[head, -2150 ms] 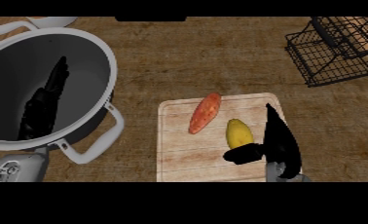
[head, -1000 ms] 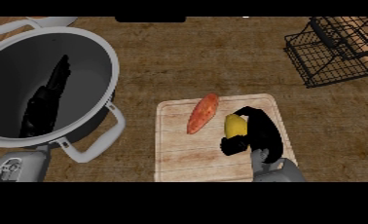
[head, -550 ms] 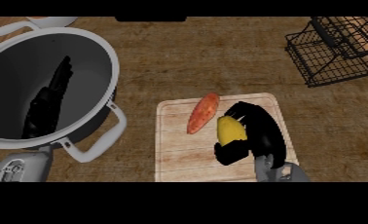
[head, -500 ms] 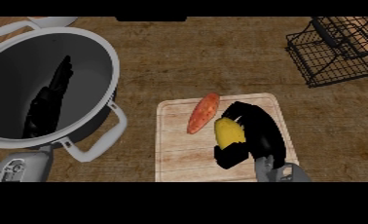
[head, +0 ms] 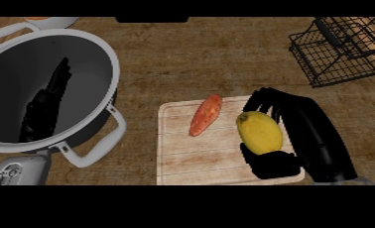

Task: Pick the lemon from the cutting board and place it in the tiered basket

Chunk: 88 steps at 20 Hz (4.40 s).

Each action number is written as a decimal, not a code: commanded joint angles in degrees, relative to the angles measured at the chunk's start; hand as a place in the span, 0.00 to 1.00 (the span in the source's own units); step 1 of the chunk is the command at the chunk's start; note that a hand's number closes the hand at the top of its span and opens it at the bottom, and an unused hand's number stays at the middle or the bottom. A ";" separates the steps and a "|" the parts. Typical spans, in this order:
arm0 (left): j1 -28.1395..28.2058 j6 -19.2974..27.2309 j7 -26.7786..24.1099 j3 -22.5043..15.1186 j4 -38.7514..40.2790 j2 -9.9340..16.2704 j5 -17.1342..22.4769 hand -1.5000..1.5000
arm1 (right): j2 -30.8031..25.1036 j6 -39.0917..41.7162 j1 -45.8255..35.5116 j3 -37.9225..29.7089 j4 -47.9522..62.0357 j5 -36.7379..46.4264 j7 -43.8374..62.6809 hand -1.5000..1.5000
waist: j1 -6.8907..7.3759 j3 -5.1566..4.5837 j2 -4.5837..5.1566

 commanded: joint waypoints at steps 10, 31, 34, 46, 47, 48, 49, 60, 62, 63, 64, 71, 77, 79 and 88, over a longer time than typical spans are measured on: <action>-0.72 -1.50 -0.90 0.85 2.36 -0.69 0.32 0.50 | -14.72 10.02 -18.37 -26.04 0.19 -8.30 -1.45 1.00 | 0.68 -0.25 0.39; -0.74 -2.16 0.44 1.06 0.14 -1.24 -1.52 0.50 | -26.12 1.91 -29.05 -24.56 38.61 11.28 -28.58 1.00 | 1.77 -0.22 0.77; -0.46 -2.14 1.59 0.06 -1.59 -2.28 -1.83 0.50 | -29.16 1.96 -34.68 -27.47 50.54 10.81 -35.08 1.00 | 1.79 -0.20 0.66; -6.22 -2.14 3.06 1.61 3.42 -2.57 -2.39 0.50 | -28.35 -0.78 -42.16 -28.93 76.60 11.88 -54.79 1.00 | 1.44 -0.19 0.78; -5.00 -2.52 1.00 1.68 2.41 -2.04 -2.29 0.50 | -27.79 -3.71 -40.79 -29.55 80.96 11.94 -58.47 1.00 | 2.04 -0.15 1.02; -1.27 -1.99 -2.26 1.57 3.00 -3.19 -2.28 0.50 | -29.14 -0.65 -40.72 -30.10 80.51 11.22 -58.39 1.00 | 1.60 -0.19 0.73; -5.20 -1.80 0.28 1.10 4.76 -3.29 -2.99 0.50 | -27.81 -3.84 -41.69 -29.60 84.80 12.79 -59.67 1.00 | 1.98 -0.16 1.06; -3.02 -2.66 2.15 1.80 0.49 -2.52 -2.67 0.50 | -27.11 -0.75 -40.92 -38.36 95.80 5.12 -62.14 0.00 | 1.70 -0.10 0.83; -3.01 -0.35 -1.51 1.07 3.30 -4.42 -4.45 0.50 | -26.97 0.34 -42.98 -39.80 95.91 3.55 -61.44 0.00 | 1.38 -0.15 0.81; -1.21 -3.43 -0.86 1.57 1.30 -2.73 -2.61 0.50 | -27.71 -0.16 -43.69 -40.43 96.87 3.35 -61.47 0.00 | 1.81 -0.14 0.80; -0.37 -2.91 0.92 1.83 -1.06 -2.05 -3.16 0.50 | -29.55 0.90 -45.23 -41.65 97.74 2.51 -61.13 0.00 | 2.23 -0.11 0.82; -1.10 -2.03 -0.71 1.37 1.77 -3.71 -4.13 0.50 | -34.59 1.85 -47.23 -46.39 95.42 -2.17 -59.73 0.00 | 1.11 -0.18 0.54; -1.50 -3.25 2.76 1.73 -1.89 -2.92 -3.17 0.50 | -44.87 11.19 -45.84 -50.43 102.44 -5.07 -55.82 0.00 | 1.34 -0.10 0.64; 1.21 -2.66 -0.51 1.05 -1.24 -4.26 -3.51 0.50 | -47.49 13.52 -45.89 -50.74 104.00 -5.17 -55.20 0.00 | 1.87 -0.10 0.88; -0.48 -2.23 -2.15 2.17 1.53 -3.91 -3.79 0.50 | -55.40 21.76 -33.85 -55.90 109.57 -9.48 -68.71 0.00 | 1.56 0.10 1.23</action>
